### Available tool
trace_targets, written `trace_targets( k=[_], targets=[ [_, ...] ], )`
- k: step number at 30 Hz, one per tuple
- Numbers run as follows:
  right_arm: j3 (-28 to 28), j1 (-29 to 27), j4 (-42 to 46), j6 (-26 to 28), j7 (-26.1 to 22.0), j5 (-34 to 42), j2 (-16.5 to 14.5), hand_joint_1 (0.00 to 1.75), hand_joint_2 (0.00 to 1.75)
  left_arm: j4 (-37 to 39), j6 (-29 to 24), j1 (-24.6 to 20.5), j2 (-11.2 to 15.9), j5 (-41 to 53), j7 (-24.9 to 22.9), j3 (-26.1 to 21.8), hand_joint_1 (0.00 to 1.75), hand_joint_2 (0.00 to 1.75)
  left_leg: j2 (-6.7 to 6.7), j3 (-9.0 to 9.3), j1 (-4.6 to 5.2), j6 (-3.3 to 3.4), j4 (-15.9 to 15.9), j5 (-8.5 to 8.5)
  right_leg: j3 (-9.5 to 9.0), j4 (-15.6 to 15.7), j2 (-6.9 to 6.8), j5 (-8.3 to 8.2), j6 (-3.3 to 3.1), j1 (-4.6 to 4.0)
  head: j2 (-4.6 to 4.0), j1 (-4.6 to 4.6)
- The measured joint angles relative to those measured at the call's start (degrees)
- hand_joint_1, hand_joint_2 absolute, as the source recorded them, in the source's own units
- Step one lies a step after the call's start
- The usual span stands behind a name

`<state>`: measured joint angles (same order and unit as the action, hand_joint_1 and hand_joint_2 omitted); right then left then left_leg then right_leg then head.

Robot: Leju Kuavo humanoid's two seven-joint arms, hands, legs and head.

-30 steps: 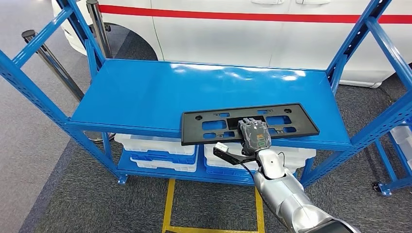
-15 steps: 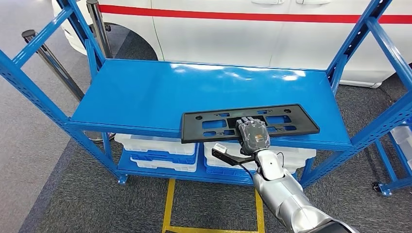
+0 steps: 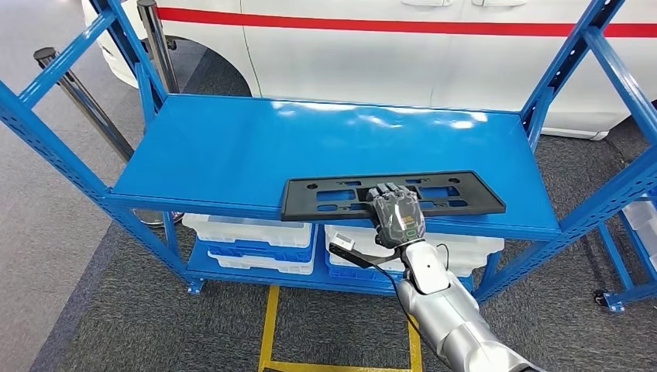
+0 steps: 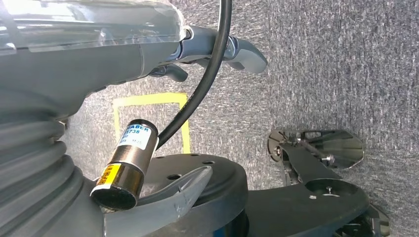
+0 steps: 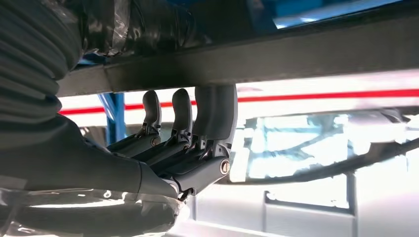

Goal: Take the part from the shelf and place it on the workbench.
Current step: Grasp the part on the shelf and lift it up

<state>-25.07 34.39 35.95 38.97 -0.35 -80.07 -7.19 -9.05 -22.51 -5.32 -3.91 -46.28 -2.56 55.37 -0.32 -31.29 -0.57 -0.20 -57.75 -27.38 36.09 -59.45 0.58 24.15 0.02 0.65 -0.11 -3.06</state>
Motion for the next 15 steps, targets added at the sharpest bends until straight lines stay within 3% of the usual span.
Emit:
trace_targets(
  k=[15],
  targets=[
    [0.0, -1.6, 3.7, 0.0, -0.4, -0.2, 0.0, 1.2, 1.75, 0.0, -0.1, 0.0, 0.0, -0.6, 0.0, 0.5, 0.0, 1.75, 0.0, -0.02, 0.0, 0.0, 0.0, -0.01, 0.02, 0.0, 0.0, 0.01, 0.0, 0.0, 0.0, 0.0]
  ],
)
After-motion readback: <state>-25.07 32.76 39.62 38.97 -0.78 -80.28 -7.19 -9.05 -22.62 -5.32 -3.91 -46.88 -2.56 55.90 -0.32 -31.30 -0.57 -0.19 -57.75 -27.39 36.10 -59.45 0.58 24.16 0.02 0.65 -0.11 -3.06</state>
